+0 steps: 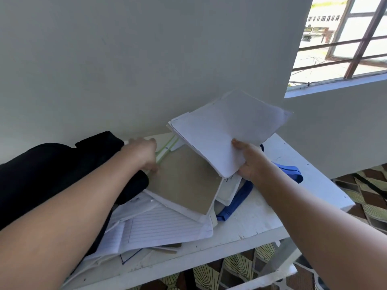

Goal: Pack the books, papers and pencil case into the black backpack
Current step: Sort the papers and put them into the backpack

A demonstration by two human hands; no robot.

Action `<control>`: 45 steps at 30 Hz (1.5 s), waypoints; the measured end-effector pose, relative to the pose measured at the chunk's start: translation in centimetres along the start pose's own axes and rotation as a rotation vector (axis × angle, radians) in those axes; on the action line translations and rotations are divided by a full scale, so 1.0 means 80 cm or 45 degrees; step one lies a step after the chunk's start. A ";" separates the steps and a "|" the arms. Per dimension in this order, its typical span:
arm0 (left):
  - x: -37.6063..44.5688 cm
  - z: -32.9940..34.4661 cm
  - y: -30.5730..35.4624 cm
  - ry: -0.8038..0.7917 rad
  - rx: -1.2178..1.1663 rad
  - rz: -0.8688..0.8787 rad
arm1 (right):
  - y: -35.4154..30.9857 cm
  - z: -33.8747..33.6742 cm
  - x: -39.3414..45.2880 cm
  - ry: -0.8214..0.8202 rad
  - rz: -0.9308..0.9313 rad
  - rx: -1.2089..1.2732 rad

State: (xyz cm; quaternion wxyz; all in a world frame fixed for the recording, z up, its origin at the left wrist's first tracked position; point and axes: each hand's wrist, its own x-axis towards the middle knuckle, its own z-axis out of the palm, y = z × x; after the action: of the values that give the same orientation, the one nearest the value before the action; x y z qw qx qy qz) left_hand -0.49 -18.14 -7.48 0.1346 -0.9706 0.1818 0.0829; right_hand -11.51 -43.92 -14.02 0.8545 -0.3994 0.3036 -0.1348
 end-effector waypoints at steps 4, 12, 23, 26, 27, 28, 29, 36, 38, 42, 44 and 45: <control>-0.041 0.017 0.074 0.107 -0.350 0.312 | 0.005 0.015 -0.005 -0.014 0.003 0.013; -0.085 0.040 0.159 0.153 -0.398 0.378 | 0.006 0.033 -0.024 -0.042 0.001 0.022; -0.059 0.031 0.096 -0.008 -1.310 0.355 | -0.002 0.029 -0.044 -0.063 -0.020 0.118; -0.062 0.030 0.071 -0.186 -1.747 0.244 | 0.002 0.029 -0.049 -0.055 -0.026 0.113; -0.061 0.026 0.061 -0.194 -1.934 0.162 | 0.003 0.028 -0.049 -0.035 -0.025 0.102; -0.059 0.020 0.050 -0.173 -2.105 0.054 | 0.004 0.026 -0.048 -0.008 -0.027 0.080; -0.057 0.012 0.037 -0.142 -2.237 -0.057 | 0.006 0.024 -0.046 0.014 -0.027 0.058; -0.047 -0.024 -0.037 0.104 -2.068 -0.101 | 0.026 -0.007 -0.027 0.133 0.030 -0.361; -0.052 -0.031 -0.032 0.103 -2.011 -0.023 | 0.026 -0.006 -0.037 0.113 0.053 -0.490; -0.056 -0.041 -0.015 0.151 -1.893 0.135 | 0.021 -0.010 -0.047 -0.006 0.042 -0.658; -0.055 -0.044 -0.006 0.203 -1.857 0.194 | 0.019 -0.007 -0.053 -0.086 0.065 -0.685; -0.054 -0.045 -0.002 0.218 -1.849 0.214 | 0.020 -0.005 -0.054 -0.114 0.081 -0.687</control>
State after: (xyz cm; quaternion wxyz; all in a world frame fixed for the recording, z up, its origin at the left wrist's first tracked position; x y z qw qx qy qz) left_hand -4.02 -17.63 -3.10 -0.5635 -0.8011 0.1648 0.1164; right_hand -15.17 -41.08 -13.62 0.7335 -0.6084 0.3030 -0.0043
